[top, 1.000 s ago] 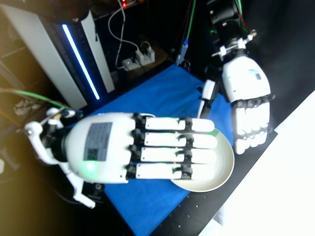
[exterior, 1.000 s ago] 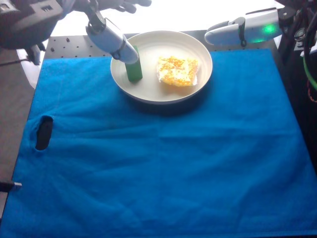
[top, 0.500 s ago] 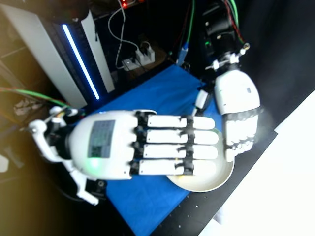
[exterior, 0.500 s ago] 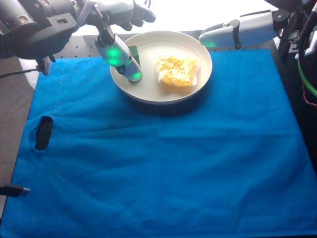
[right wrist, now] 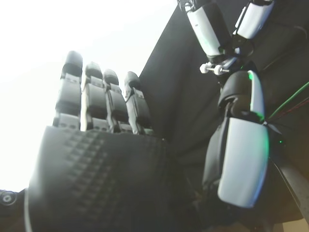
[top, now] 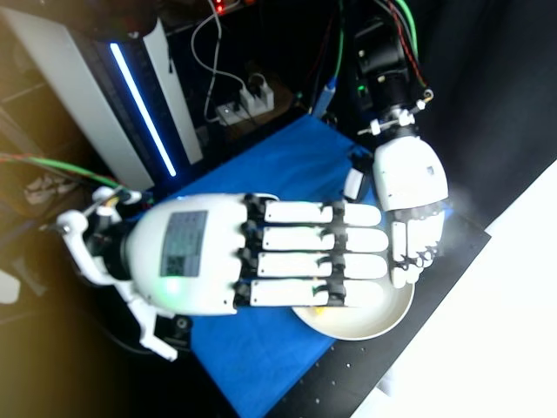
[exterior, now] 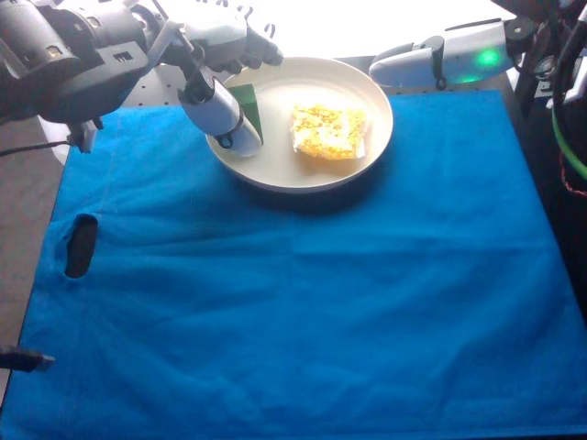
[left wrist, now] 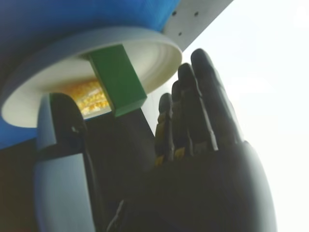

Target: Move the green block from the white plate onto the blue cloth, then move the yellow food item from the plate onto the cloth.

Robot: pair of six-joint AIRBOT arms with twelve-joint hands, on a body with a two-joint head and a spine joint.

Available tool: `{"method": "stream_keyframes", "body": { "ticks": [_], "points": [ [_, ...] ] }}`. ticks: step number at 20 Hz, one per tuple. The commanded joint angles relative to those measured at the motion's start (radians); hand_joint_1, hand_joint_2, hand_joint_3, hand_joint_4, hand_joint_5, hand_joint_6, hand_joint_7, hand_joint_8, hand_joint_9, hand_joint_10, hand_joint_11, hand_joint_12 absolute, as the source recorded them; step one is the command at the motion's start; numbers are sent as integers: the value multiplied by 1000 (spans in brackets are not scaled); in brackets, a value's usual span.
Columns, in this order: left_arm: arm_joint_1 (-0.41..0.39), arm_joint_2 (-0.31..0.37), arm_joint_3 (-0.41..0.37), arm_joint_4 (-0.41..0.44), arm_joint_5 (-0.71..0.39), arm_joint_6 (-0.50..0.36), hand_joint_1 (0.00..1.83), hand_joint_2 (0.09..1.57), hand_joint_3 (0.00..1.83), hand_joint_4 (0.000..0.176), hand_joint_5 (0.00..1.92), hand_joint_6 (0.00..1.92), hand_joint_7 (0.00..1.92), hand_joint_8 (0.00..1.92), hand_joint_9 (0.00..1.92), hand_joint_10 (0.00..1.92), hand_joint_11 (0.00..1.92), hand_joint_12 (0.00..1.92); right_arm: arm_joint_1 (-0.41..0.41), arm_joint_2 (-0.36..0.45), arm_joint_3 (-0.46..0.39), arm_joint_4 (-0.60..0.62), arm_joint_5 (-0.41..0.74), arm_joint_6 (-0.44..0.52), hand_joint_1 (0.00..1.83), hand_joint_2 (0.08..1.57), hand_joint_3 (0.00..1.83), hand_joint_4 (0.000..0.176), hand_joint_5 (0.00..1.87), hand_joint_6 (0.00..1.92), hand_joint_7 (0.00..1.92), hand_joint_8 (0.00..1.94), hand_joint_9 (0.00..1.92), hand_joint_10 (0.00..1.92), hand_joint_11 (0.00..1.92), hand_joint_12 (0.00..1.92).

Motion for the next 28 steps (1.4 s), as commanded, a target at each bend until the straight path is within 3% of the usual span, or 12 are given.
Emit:
{"method": "stream_keyframes", "body": {
  "ticks": [1, 7, 8, 9, 14, 15, 18, 19, 23, 25, 27, 28],
  "points": [
    [-2, -7, 8, -7, -86, -1, 946, 933, 4, 0, 395, 6, 534, 12, 613, 13, 540, 119, 8, -4, 1, 39, 118, 1, 695, 883, 0, 19, 139, 1, 51, 0, 78, 0, 0, 281],
    [5, -16, 11, -15, -97, -1, 1206, 1022, 1, 0, 842, 19, 849, 4, 1013, 18, 1006, 253, 8, -4, 1, 39, 118, 1, 704, 857, 0, 15, 154, 2, 78, 3, 95, 2, 3, 313],
    [5, -17, 12, -15, -97, -1, 1352, 1042, 0, 0, 933, 725, 1072, 520, 1236, 509, 1119, 234, 8, -5, 1, 39, 118, 1, 695, 849, 0, 15, 154, 1, 92, 7, 109, 7, 7, 322],
    [7, -18, 13, -16, -97, -1, 1377, 1067, 0, 0, 890, 944, 1073, 739, 1158, 823, 1098, 214, 8, -5, 1, 39, 118, 1, 693, 836, 0, 18, 153, 0, 107, 1, 128, 3, 1, 354],
    [12, -22, 17, -23, -104, -1, 1382, 1086, 0, 0, 1006, 952, 981, 844, 1016, 1043, 1086, 272, 7, -6, 1, 39, 118, 1, 703, 824, 0, 24, 166, 1, 104, 0, 116, 0, 0, 377],
    [12, -21, 17, -26, -107, -1, 1474, 1072, 0, 0, 1006, 922, 1017, 737, 1080, 876, 870, 1189, 7, -6, 1, 39, 118, 1, 697, 829, 0, 19, 170, 0, 115, 1, 131, 2, 0, 420],
    [2, -17, 14, -30, -116, -1, 1384, 1082, 0, 0, 995, 971, 995, 808, 1044, 1006, 974, 607, 7, -9, 3, 39, 119, 1, 713, 835, 0, 9, 164, 0, 96, 1, 109, 1, 0, 391],
    [-8, -9, 6, -31, -121, -1, 1476, 1073, 0, 0, 947, 955, 1012, 744, 1121, 836, 869, 1264, 6, -9, 4, 39, 119, 1, 710, 842, 1, 10, 166, 0, 98, 1, 112, 1, 0, 423],
    [-48, 43, -40, -28, -149, -1, 1492, 1095, 2, 0, 887, 1033, 900, 892, 1059, 899, 863, 1446, 4, -14, 7, 39, 119, 1, 695, 846, 1, 15, 182, 3, 118, 4, 145, 11, 0, 431],
    [-62, 98, -98, -22, -195, -1, 1378, 1135, 0, 0, 840, 944, 832, 1160, 1032, 1125, 988, 804, 2, -17, 8, 39, 118, 1, 688, 851, 4, 10, 175, 0, 125, 5, 154, 10, 0, 443],
    [-80, 160, -169, 30, -222, -1, 1369, 1134, 0, 0, 862, 1123, 851, 1079, 980, 1121, 889, 693, -2, -16, 8, 39, 118, 1, 702, 840, 0, 11, 179, 2, 126, 4, 162, 11, 0, 452],
    [-88, 187, -202, 70, -226, -1, 1467, 1115, 0, 0, 882, 1016, 865, 1031, 1002, 1000, 834, 1347, -4, -16, 8, 40, 118, 1, 702, 827, 0, 20, 194, 3, 125, 2, 171, 8, 0, 474]
  ]
}}
